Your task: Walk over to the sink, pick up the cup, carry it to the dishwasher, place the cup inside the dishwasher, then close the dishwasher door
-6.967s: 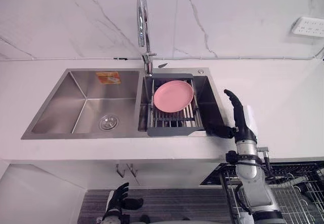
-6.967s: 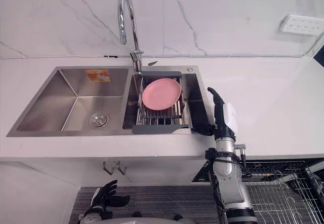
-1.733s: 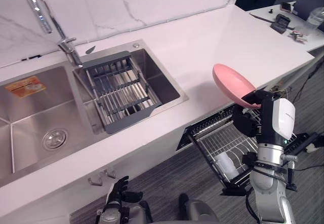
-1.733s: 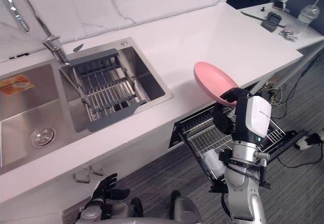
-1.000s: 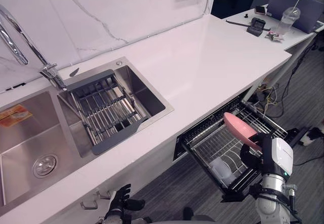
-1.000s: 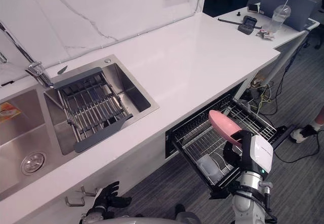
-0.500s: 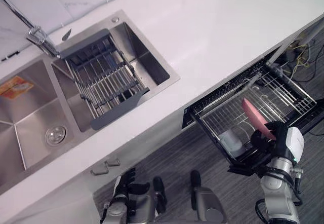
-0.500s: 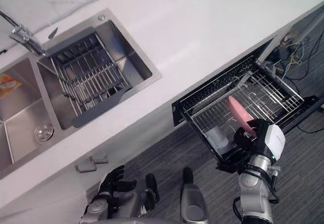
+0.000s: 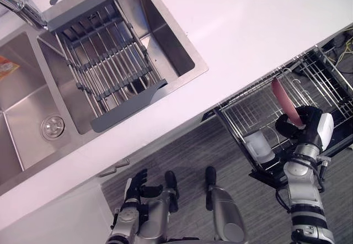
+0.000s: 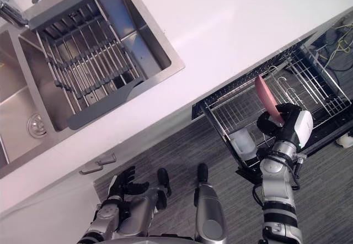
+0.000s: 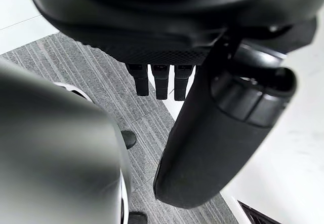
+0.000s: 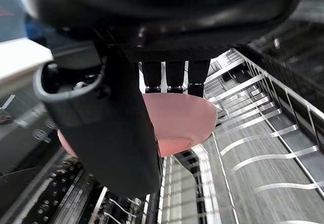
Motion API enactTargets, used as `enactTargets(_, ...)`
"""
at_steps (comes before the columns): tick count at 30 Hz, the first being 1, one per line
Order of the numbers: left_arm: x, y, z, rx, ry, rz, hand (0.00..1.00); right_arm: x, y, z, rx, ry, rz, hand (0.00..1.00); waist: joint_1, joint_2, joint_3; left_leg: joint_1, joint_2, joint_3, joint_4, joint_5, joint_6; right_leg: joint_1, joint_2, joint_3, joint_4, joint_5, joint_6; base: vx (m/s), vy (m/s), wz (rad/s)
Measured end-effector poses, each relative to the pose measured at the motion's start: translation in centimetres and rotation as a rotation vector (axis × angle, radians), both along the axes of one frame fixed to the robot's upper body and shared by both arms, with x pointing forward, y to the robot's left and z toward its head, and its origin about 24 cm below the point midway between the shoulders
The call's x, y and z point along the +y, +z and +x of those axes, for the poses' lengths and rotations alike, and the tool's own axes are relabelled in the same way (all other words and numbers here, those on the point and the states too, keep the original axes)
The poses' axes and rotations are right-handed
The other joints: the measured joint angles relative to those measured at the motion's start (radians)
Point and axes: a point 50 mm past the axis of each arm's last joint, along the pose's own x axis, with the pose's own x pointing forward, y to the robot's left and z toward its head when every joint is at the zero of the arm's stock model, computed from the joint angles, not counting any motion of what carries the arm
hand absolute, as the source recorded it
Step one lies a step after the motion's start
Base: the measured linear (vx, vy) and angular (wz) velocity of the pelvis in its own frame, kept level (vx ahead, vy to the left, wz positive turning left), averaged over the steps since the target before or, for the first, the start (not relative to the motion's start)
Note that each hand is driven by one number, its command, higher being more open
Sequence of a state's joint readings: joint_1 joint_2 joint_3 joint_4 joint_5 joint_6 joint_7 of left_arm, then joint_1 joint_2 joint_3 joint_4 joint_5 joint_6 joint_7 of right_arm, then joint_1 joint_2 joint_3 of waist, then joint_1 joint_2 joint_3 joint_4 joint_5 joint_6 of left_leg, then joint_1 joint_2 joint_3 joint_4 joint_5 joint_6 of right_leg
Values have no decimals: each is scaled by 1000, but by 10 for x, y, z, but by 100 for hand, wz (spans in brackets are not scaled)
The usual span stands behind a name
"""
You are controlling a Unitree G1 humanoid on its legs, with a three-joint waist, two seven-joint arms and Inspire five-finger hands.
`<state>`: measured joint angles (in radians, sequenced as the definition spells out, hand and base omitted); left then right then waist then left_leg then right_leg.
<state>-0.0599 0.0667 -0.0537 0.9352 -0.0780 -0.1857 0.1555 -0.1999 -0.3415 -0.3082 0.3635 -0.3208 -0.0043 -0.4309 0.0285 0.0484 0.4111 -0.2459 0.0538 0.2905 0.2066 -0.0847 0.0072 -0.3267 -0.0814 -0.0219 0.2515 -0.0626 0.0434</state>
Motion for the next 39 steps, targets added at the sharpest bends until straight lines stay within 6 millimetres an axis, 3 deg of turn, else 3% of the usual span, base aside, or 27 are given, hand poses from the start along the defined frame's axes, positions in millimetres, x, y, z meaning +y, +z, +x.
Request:
enactTargets(10, -4, 8, 16, -52, -7, -1, 90, -7, 8, 26, 1, 1, 68, 30, 7, -10, 29, -50, 0, 1, 14, 0, 1, -47, -6, -9, 20, -2, 0, -7, 3, 3)
enactTargets(11, -4, 9, 18, -58, -6, 1, 90, -8, 10, 29, -2, 1, 67, 90, 8, -12, 31, -54, 0, 0, 16, 0, 1, -51, -6, -10, 21, -2, 0, 0, 0, 0)
enactTargets(25, -17, 14, 27, -83, -12, -37, 90, 5, 6, 39, 29, 47, 92, 90, 24, -14, 32, -59, -2, -1, 9, 8, 9, -56, -7, -10, 18, -2, 0, 0, 0, 0)
enactTargets(39, -21, 11, 24, -59, -33, -34, 90, 28, -19, 5, 57, 90, 66, 90, 24, -20, 32, 37, -27, -37, -98, 61, 6, 29, -15, -39, -29, 6, 2, 3, 0, 6)
